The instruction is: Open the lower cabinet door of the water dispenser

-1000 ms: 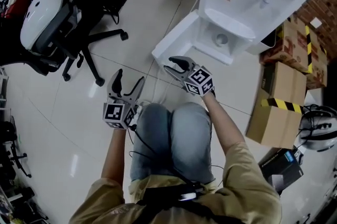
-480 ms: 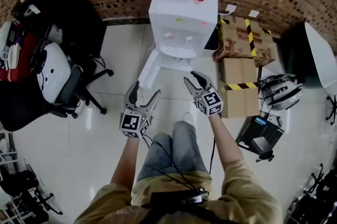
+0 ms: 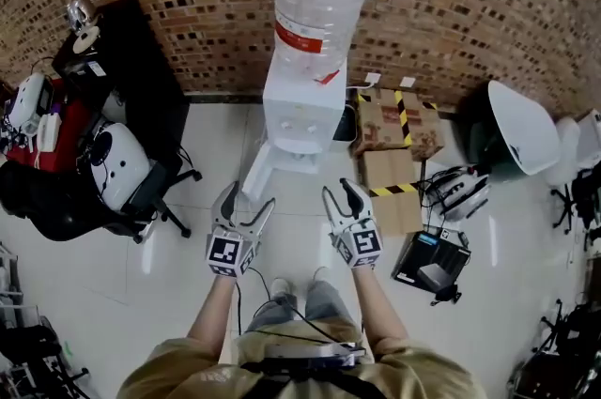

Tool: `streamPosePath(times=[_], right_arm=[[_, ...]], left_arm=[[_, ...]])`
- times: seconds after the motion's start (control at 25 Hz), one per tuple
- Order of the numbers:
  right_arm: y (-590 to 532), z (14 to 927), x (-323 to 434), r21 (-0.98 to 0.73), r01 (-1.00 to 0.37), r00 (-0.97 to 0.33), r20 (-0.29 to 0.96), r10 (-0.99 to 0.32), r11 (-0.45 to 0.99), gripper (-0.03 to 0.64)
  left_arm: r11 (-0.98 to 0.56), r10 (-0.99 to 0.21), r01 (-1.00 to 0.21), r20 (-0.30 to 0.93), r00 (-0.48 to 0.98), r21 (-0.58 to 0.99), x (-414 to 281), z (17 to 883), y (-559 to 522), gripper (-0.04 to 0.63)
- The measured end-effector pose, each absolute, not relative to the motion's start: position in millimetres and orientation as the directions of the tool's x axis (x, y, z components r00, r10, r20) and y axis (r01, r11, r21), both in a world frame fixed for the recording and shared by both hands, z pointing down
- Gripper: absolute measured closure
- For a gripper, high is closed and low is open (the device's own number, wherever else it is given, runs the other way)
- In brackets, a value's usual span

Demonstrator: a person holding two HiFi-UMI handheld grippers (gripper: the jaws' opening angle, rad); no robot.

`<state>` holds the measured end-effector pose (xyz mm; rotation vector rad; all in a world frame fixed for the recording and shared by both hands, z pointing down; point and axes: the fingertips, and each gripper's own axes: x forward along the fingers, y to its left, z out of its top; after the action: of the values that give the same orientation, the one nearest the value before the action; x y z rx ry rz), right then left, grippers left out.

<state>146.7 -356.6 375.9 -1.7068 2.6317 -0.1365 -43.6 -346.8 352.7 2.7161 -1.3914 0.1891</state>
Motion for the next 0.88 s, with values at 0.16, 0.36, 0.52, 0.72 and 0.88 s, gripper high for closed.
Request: streamPosePath(times=[0.16,0.36,0.52,0.72,0.88], right_arm=[[-331.7,348.1,142.4,-0.03,-0.912,-0.409,0.015,-0.912,0.409,0.208],[-295.8,328.2,151.2,-0.118,-0.911,-0.396,-0.02,-0.918,0.395,0.186],[-281.9,312.8,169.4,-0.112,-0.931,-0.347,-0.031,-0.938,0.348,0.196],[-271.2,300.3,190.8,-0.084,-0.937,-0.333,-0.066,-0.94,0.338,0.204],[-263.0,292.5,199.9,-0.061,-0.943,-0.322,-0.08,-0.944,0.327,0.207]], left_arm=[[-0.573,-0.813,-0.819,0.121,0.57,0.006,-36.6,326.2,-332.7,0.244],[-0.518,-0.852,-0.855,0.092,0.516,-0.003,-22.8,316.1,-304.4,0.244],[-0.479,-0.876,-0.878,0.071,0.478,-0.007,-17.2,308.1,-289.5,0.244],[-0.452,-0.891,-0.891,0.047,0.451,-0.031,-11.4,305.5,-279.3,0.244],[-0.455,-0.89,-0.89,0.04,0.454,-0.041,-4.0,300.2,-271.6,0.244]])
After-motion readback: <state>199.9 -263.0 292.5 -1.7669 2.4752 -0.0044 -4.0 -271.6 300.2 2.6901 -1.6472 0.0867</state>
